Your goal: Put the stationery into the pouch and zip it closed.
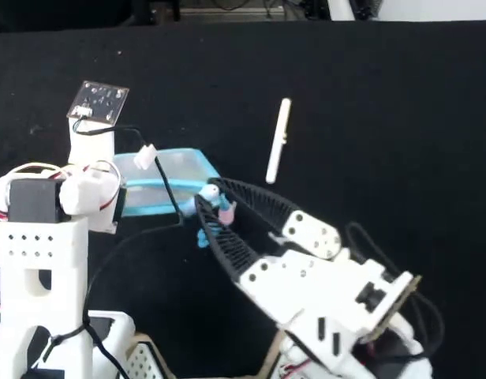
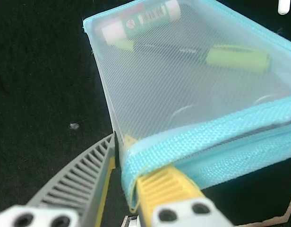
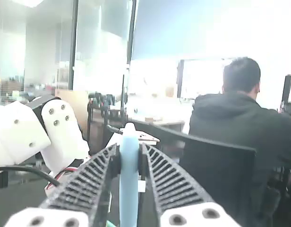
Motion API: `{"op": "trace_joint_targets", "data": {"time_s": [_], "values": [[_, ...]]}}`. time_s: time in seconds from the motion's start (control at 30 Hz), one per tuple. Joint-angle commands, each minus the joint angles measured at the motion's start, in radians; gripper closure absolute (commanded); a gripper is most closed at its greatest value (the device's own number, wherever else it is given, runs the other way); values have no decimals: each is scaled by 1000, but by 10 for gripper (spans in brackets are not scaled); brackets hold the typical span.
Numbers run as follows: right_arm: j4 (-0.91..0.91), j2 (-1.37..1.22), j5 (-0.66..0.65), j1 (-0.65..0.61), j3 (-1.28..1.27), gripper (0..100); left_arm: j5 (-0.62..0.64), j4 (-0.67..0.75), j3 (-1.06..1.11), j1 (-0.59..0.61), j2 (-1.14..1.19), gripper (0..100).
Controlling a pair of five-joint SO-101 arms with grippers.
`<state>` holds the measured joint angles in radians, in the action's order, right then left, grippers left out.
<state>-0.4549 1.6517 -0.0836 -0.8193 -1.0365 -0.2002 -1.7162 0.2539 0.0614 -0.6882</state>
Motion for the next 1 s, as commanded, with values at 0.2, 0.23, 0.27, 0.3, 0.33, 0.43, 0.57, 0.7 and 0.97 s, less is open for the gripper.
{"op": "trace_joint_targets", "data": {"time_s": [0.2,0.23,0.27,0.3,0.33,0.43,0.57,0.7,0.97], "values": [[158,105,-94,18,-285,988,11,-12,2,-13,0,970],[186,107,-110,29,-317,988,11,-12,2,-13,0,970],[224,113,-123,43,-354,988,11,-12,2,-13,0,970],[267,114,-132,57,-389,988,11,-12,2,-13,0,970],[311,114,-133,69,-421,988,11,-12,2,-13,0,970],[407,114,-132,84,-493,988,11,-12,2,-13,0,970],[365,110,-130,78,-503,987,11,-12,2,-13,0,970],[167,105,-126,44,-433,982,11,-6,1,-13,2,970],[-118,104,-124,-46,-260,866,11,-6,-4,-13,2,970]]}}
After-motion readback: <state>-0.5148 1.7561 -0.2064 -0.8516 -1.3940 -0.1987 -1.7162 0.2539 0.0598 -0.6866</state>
